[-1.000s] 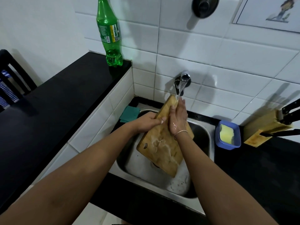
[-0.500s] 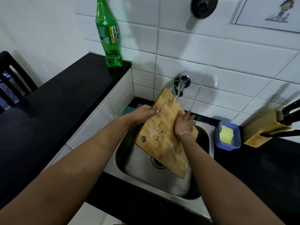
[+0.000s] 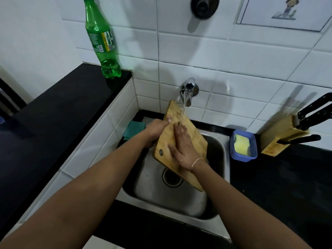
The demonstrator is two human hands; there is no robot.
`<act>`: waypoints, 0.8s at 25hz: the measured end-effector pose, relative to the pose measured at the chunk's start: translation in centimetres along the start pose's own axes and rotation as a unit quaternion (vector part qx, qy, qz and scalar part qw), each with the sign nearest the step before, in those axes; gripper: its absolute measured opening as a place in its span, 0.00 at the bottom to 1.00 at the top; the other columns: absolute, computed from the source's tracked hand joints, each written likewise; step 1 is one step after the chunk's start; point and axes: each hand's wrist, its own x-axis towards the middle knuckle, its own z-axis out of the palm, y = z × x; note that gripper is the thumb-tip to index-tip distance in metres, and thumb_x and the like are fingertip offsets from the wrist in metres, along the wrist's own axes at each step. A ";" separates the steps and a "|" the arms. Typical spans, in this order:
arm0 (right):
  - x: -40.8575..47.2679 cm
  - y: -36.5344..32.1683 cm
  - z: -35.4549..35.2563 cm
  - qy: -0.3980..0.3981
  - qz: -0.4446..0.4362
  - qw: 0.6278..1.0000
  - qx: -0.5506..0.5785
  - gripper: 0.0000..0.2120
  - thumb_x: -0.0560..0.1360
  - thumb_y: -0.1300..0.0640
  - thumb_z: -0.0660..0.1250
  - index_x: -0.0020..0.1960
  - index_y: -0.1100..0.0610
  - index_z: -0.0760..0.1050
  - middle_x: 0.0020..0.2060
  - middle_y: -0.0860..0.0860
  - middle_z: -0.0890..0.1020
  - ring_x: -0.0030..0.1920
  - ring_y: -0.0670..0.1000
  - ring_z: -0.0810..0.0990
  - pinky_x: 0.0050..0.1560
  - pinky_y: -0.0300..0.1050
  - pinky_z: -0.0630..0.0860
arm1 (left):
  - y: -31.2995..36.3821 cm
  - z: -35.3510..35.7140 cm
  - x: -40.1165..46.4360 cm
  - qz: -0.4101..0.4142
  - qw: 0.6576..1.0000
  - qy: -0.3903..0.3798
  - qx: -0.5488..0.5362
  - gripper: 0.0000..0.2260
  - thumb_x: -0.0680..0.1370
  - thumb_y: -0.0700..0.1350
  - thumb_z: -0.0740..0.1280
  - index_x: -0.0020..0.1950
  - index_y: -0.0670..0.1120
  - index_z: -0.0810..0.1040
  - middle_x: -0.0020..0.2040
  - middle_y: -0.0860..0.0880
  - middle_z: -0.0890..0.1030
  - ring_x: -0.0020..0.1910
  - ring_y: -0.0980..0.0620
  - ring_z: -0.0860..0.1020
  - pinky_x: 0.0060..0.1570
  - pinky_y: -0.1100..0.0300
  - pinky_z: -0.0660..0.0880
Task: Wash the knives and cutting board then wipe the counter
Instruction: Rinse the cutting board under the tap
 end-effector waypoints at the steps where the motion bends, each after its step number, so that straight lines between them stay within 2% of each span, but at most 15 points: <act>1: -0.4 1.3 -0.1 -0.008 0.021 1.000 -0.007 0.38 0.78 0.29 0.45 0.78 0.44 0.30 0.78 0.44 0.33 0.78 0.48 0.32 0.78 0.52 0.37 | 0.2 0.1 0.2 -0.002 1.000 -0.009 0.008 0.18 0.82 0.55 0.63 0.54 0.40 0.82 0.52 0.40 0.85 0.52 0.40 0.84 0.59 0.42 0.79; 3: 0.3 2.6 -0.5 -0.007 0.113 0.994 0.015 0.36 0.80 0.34 0.45 0.79 0.48 0.32 0.79 0.47 0.34 0.78 0.51 0.32 0.78 0.54 0.38 | 0.7 0.5 0.7 -0.007 0.999 -0.025 0.027 0.19 0.82 0.56 0.64 0.53 0.41 0.83 0.51 0.41 0.85 0.49 0.43 0.85 0.55 0.46 0.81; 6: 4.1 0.7 -1.2 0.016 0.220 0.972 0.086 0.33 0.84 0.41 0.44 0.80 0.55 0.35 0.79 0.53 0.36 0.79 0.55 0.35 0.78 0.55 0.38 | 1.1 1.5 1.9 -0.024 0.998 -0.040 0.043 0.21 0.82 0.55 0.63 0.59 0.38 0.81 0.52 0.40 0.85 0.51 0.42 0.84 0.56 0.46 0.80; 7: 5.2 -0.7 -1.2 0.014 0.225 0.971 0.079 0.31 0.85 0.43 0.44 0.80 0.56 0.36 0.79 0.54 0.36 0.79 0.56 0.35 0.78 0.56 0.39 | 1.2 1.8 2.3 -0.031 0.998 -0.035 0.039 0.20 0.83 0.53 0.62 0.61 0.37 0.80 0.54 0.39 0.84 0.52 0.41 0.83 0.57 0.45 0.79; 9: 5.7 -2.8 -0.5 0.010 0.166 0.984 0.064 0.28 0.85 0.47 0.44 0.80 0.56 0.38 0.80 0.55 0.38 0.79 0.57 0.37 0.78 0.57 0.40 | 1.2 2.0 3.2 -0.048 0.998 -0.017 0.024 0.20 0.84 0.51 0.60 0.65 0.37 0.77 0.56 0.39 0.83 0.54 0.41 0.82 0.58 0.48 0.79; 12: 3.0 -2.0 0.2 0.006 0.074 0.992 0.098 0.31 0.83 0.41 0.44 0.80 0.51 0.38 0.80 0.49 0.41 0.79 0.49 0.38 0.77 0.48 0.38 | 1.4 1.5 4.3 -0.075 0.997 0.002 0.004 0.19 0.83 0.51 0.61 0.65 0.38 0.76 0.52 0.41 0.83 0.50 0.43 0.82 0.50 0.53 0.79; 13: 2.1 -0.9 0.2 -0.015 0.076 0.992 0.098 0.31 0.83 0.39 0.44 0.80 0.48 0.37 0.80 0.47 0.40 0.79 0.48 0.37 0.77 0.47 0.38 | 1.4 1.4 4.6 -0.082 0.997 0.003 0.006 0.19 0.83 0.52 0.62 0.65 0.39 0.77 0.51 0.41 0.83 0.49 0.44 0.83 0.48 0.54 0.80; 15: 1.4 1.7 -0.3 -0.061 0.140 0.983 0.102 0.31 0.82 0.38 0.43 0.79 0.45 0.35 0.79 0.45 0.38 0.78 0.48 0.36 0.78 0.51 0.38 | 1.5 1.4 5.2 -0.088 0.996 -0.001 0.012 0.20 0.82 0.53 0.63 0.66 0.39 0.76 0.53 0.41 0.83 0.49 0.44 0.83 0.48 0.53 0.80; 18: 2.7 2.9 -1.6 -0.078 0.220 0.966 0.114 0.31 0.83 0.39 0.43 0.80 0.50 0.37 0.80 0.48 0.39 0.79 0.50 0.38 0.79 0.53 0.40 | 1.8 2.0 5.9 -0.096 0.995 -0.014 0.014 0.22 0.82 0.54 0.63 0.67 0.39 0.76 0.56 0.40 0.83 0.53 0.42 0.83 0.57 0.46 0.79; 20: 4.5 1.7 -2.3 -0.078 0.243 0.960 0.118 0.32 0.83 0.40 0.42 0.81 0.55 0.39 0.80 0.51 0.40 0.79 0.52 0.39 0.78 0.53 0.41 | 2.1 2.2 6.3 -0.101 0.995 -0.018 0.014 0.22 0.82 0.55 0.64 0.66 0.40 0.77 0.56 0.40 0.83 0.52 0.43 0.83 0.58 0.46 0.79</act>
